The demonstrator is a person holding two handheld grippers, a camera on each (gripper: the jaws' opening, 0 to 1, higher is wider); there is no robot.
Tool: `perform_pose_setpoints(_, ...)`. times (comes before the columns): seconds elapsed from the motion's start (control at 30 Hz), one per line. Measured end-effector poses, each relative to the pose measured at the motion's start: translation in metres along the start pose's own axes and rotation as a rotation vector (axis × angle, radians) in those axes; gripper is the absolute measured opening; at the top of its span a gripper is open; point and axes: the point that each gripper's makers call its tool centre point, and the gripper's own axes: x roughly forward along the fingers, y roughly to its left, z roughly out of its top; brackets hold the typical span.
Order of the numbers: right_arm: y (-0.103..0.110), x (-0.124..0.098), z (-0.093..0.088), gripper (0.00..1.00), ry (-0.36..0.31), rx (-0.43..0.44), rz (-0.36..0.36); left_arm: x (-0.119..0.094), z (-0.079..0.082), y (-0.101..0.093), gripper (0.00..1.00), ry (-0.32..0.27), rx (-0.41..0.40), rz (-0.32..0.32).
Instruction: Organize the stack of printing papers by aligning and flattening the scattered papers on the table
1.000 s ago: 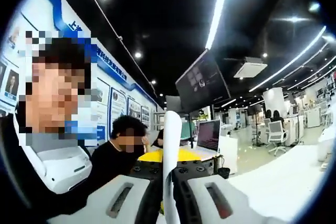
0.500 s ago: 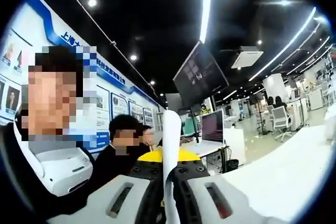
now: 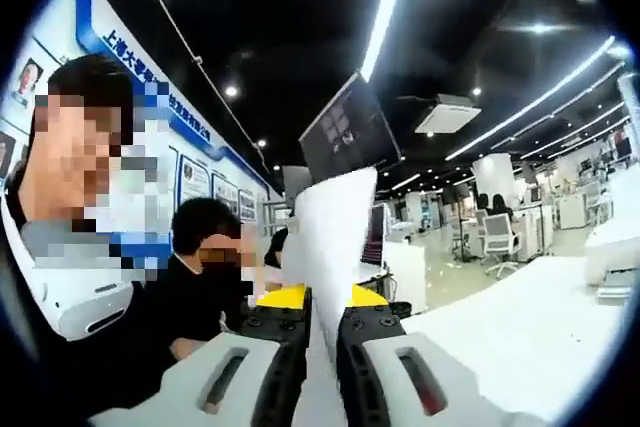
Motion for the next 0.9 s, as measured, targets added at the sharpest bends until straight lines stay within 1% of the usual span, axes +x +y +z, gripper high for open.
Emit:
perform_pose_setpoints(0.1, -0.009, -0.002, -0.001, 0.05, 0.012, -0.05, -0.046, 0.001, -0.006, -0.003, 0.05, 0.028, -0.036, -0.023)
perform_pose_setpoints(0.3, -0.017, -0.005, -0.001, 0.05, 0.022, -0.085, -0.083, 0.0, -0.014, -0.007, 0.05, 0.069, -0.074, -0.045)
perform_pose_setpoints(0.43, -0.025, -0.008, -0.007, 0.05, 0.045, -0.1, -0.107, 0.0, -0.021, -0.009, 0.05, 0.096, -0.107, -0.056)
perform_pose_setpoints(0.57, -0.031, -0.011, -0.01, 0.04, 0.044, -0.091, -0.121, -0.002, -0.027, -0.01, 0.05, 0.112, -0.126, -0.059)
perform_pose_setpoints(0.67, -0.035, -0.013, -0.012, 0.0, 0.053, -0.103, -0.14, -0.004, -0.03, -0.01, 0.05, 0.122, -0.133, -0.054)
perform_pose_setpoints(0.73, -0.034, -0.013, -0.013, 0.0, 0.054, -0.108, -0.128, -0.005, -0.03, -0.009, 0.05, 0.123, -0.142, -0.054)
perform_pose_setpoints(0.8, -0.033, -0.012, -0.013, 0.0, 0.05, -0.126, -0.128, -0.006, -0.03, -0.009, 0.05, 0.121, -0.146, -0.053)
perform_pose_setpoints(0.9, -0.03, -0.01, -0.013, 0.0, 0.051, -0.183, -0.127, -0.008, -0.029, -0.005, 0.05, 0.116, -0.156, -0.04)
